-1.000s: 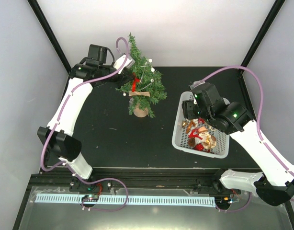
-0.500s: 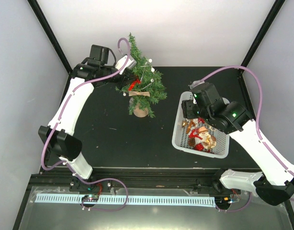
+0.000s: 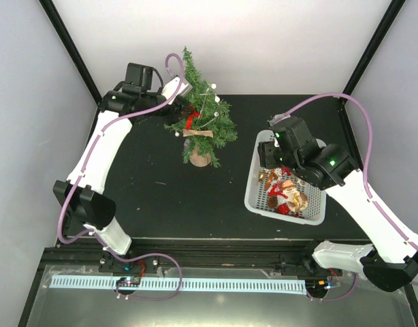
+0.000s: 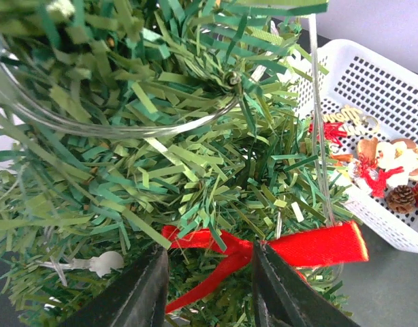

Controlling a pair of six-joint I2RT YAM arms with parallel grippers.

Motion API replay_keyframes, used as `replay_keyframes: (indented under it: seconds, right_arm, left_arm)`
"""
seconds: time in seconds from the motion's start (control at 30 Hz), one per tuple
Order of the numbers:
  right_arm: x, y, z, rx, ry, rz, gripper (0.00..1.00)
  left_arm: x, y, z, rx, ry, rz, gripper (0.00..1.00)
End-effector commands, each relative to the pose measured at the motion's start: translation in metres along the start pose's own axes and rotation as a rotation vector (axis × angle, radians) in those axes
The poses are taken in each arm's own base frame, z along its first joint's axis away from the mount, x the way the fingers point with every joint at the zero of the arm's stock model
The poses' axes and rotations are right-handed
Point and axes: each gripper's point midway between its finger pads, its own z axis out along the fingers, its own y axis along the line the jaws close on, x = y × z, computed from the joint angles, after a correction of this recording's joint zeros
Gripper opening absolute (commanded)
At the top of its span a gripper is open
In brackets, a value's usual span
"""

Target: Decorate the small christmas tree

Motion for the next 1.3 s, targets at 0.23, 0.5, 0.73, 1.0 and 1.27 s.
replay_keyframes:
  seconds: [0.23, 0.5, 0.73, 1.0, 1.27]
  right_arm:
    - [-0.004, -0.003, -0.005, -0.003, -0.023, 0.017, 0.67]
    - [-0.002, -0.009, -0.018, -0.001, -0.035, 0.027, 0.67]
    - [0.009, -0.018, -0.043, -0.022, -0.038, 0.037, 0.67]
    - [0.013, 0.001, -0.083, -0.231, -0.098, 0.031, 0.67]
    - [-0.008, 0.028, -0.086, -0.377, -0.168, 0.108, 0.67]
  left_arm:
    - [-0.014, 0.0, -0.03, -0.06, -0.051, 0.009, 0.53]
    - [-0.01, 0.006, -0.051, -0.12, -0.041, 0.014, 0.7]
    - [0.0, -0.001, -0.117, -0.265, -0.008, 0.101, 0.75]
    - [0.034, -0.05, -0.169, -0.228, 0.104, 0.187, 0.78]
    - [0.012, -0.049, -0.194, -0.357, -0.021, 0.097, 0.79]
